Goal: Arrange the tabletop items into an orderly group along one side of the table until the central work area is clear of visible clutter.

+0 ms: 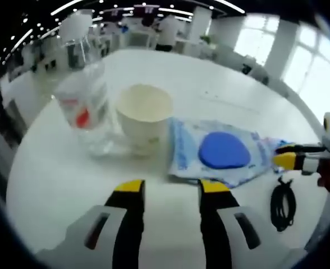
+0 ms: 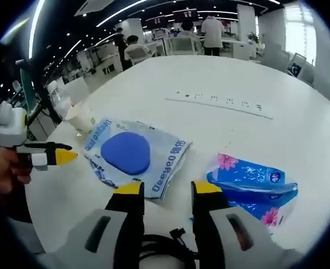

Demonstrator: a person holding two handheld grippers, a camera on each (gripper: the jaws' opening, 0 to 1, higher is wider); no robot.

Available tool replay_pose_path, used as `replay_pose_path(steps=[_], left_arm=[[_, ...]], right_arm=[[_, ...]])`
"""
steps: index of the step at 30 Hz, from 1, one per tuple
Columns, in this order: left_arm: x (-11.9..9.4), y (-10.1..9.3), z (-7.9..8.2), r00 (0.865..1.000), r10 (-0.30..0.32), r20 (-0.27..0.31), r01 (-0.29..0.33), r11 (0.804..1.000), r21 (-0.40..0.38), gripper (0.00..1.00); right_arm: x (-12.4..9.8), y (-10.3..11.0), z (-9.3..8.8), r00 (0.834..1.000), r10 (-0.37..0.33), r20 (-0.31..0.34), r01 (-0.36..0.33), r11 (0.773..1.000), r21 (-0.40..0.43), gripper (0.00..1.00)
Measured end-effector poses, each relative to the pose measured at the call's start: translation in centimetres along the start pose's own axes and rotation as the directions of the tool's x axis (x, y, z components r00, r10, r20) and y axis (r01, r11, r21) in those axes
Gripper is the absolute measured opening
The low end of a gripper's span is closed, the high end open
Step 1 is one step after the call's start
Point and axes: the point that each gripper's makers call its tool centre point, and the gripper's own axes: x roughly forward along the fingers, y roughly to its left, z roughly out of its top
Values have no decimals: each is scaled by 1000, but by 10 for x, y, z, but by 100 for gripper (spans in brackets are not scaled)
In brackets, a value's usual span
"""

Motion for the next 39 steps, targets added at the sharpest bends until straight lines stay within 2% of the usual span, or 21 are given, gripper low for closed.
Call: replay_pose_path(steps=[5,10,15,22,32,39], left_arm=[[-12,4,-3,1000,-25,-1,25,1000,2,44],[-24,8,-3,999,-37,28,37,999,-8,48],[-33,6,-10,998,-54,26,54,999,5,54],[-48,1,-23,994,-105,17,103,992,70,65],[-66,0,-38,988,-157,0,157,986,61,76],[-79,-4,-44,984,-180,-1,180,981,78,79]], right_arm=[[-6,-4,-2,1000,-11,-6,10,1000,-11,36],[-15,-6,2,999,-29,18,29,999,-21,45],[-21,-3,1,1000,-18,23,19,1000,-22,46],[-31,5,-7,1000,14,19,-13,999,-44,52],[-55,9,-13,999,29,14,-28,997,-68,61],[-69,5,-25,1000,26,-12,-27,996,-81,64]])
